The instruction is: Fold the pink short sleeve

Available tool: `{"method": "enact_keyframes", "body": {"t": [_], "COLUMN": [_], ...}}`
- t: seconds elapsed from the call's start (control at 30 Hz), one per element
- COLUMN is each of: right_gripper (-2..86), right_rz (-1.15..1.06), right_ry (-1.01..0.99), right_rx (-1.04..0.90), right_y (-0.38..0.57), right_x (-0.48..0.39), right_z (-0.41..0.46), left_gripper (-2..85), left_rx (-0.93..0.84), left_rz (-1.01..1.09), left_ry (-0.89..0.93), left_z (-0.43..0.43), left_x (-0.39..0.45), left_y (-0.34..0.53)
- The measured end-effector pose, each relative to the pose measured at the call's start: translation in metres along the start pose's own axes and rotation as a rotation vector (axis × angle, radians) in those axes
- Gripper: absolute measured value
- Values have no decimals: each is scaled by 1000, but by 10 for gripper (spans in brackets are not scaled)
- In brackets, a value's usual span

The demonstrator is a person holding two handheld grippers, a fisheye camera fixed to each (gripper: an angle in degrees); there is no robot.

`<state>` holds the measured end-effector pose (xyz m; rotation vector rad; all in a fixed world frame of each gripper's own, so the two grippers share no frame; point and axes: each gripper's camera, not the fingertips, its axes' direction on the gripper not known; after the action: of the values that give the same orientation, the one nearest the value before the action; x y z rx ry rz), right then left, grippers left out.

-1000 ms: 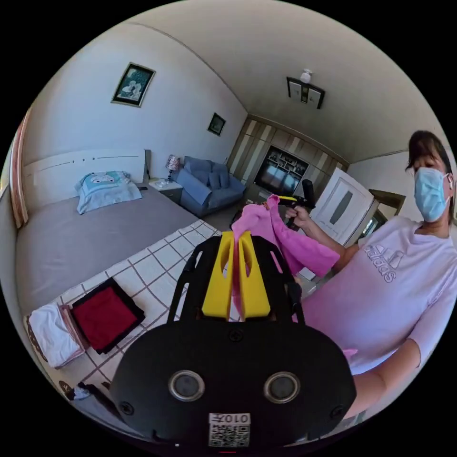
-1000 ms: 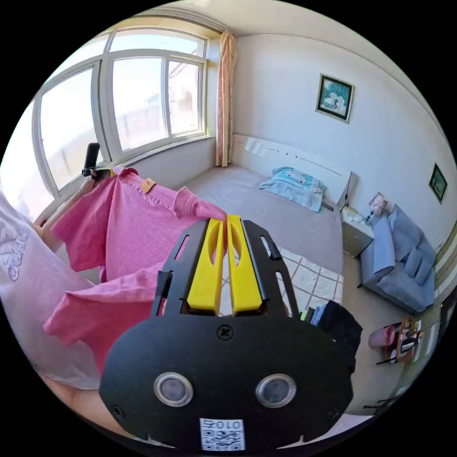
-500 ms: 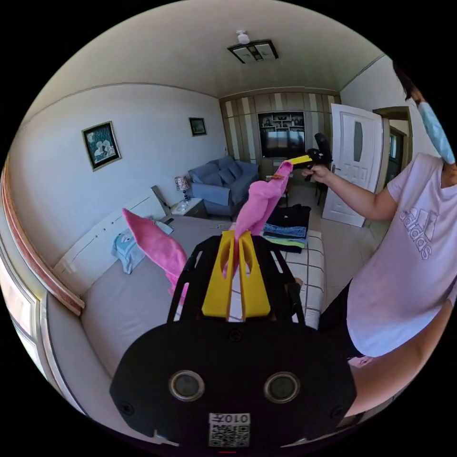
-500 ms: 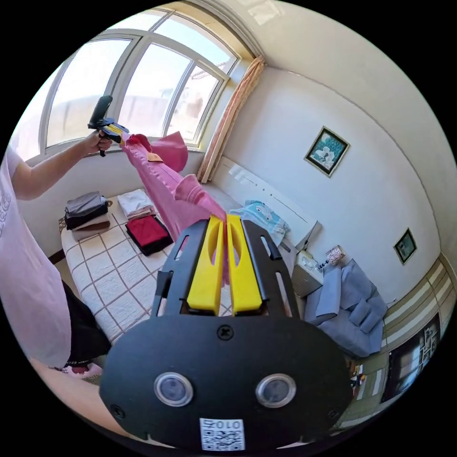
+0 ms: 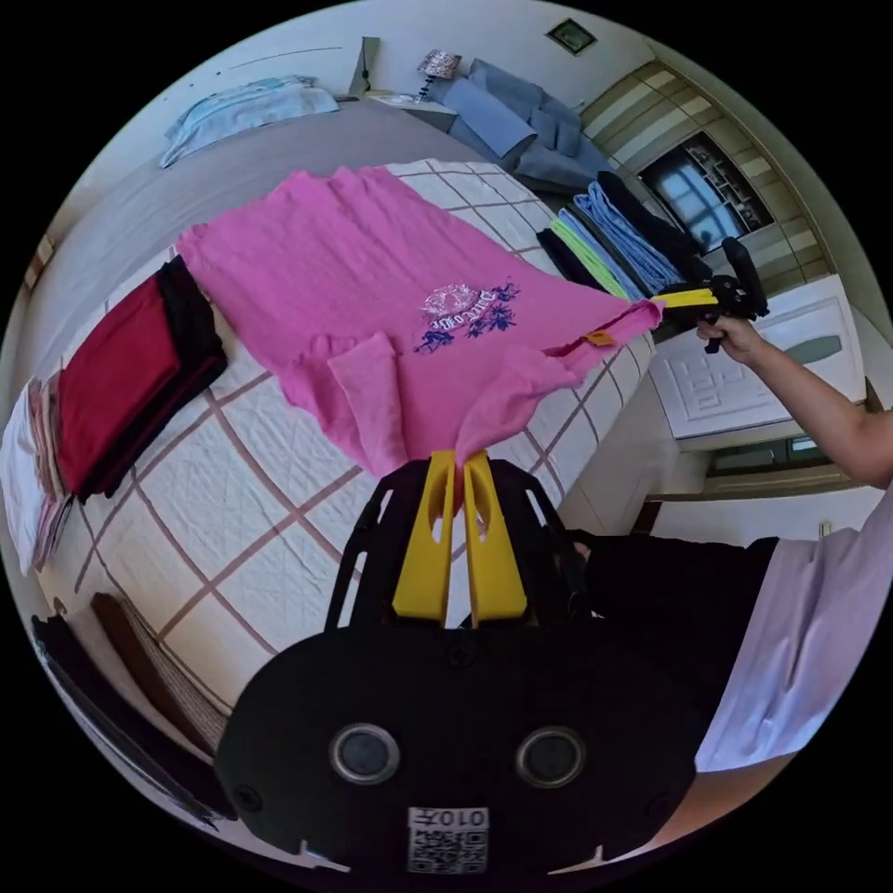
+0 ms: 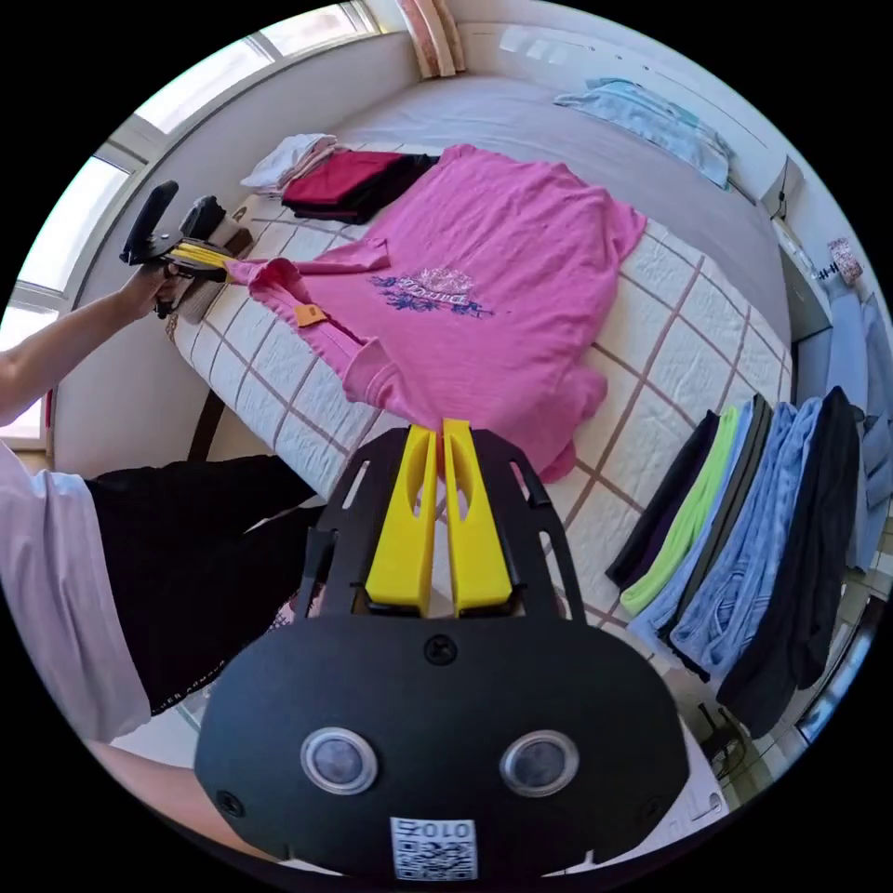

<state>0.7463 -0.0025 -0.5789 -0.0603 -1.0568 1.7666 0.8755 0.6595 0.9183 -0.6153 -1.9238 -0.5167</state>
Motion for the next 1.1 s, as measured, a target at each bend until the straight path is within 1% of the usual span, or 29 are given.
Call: {"method": "enact_keyframes", "body": {"t": [0.13, 0.27, 0.5, 0.67, 0.77, 0.83, 0.9, 0.93, 0.97, 1.03, 1.07, 1.1], "right_gripper": [11, 11, 11, 13, 18, 23, 24, 26, 27, 36, 41, 52], "right_rz": [-11, -25, 67, 60, 58, 125, 198, 231, 248, 285, 275, 221], "right_ry": [-41, -36, -21, -37, -50, -96, -176, -229, -240, -244, -234, -210], "right_rx": [-94, -112, -64, -104, -130, -153, -202, -191, -174, -39, 6, 90], "right_y": [7, 12, 13, -2, -8, -9, -7, -4, -4, -12, -18, -36], "right_x": [16, 21, 43, 59, 66, 75, 85, 90, 92, 94, 92, 86], "right_z": [52, 79, 113, 138, 156, 170, 178, 178, 176, 156, 149, 140], "left_gripper": [-2, -2, -2, 0, 6, 16, 30, 33, 39, 50, 59, 67], "left_rx": [-103, -209, -195, -220, -218, -238, -298, -306, -305, -231, -164, -103], "left_rz": [-61, -11, -26, -13, -39, -70, -116, -129, -162, -220, -249, -263], "left_ry": [23, -53, -182, -228, -214, -168, -65, -50, -33, -31, -68, -113], "left_z": [55, 86, 97, 107, 113, 119, 128, 129, 127, 112, 99, 87], "left_x": [-11, -3, -6, -28, -47, -62, -80, -83, -90, -100, -107, -115], "left_y": [28, 58, 99, 121, 144, 158, 185, 193, 209, 229, 237, 240]}}
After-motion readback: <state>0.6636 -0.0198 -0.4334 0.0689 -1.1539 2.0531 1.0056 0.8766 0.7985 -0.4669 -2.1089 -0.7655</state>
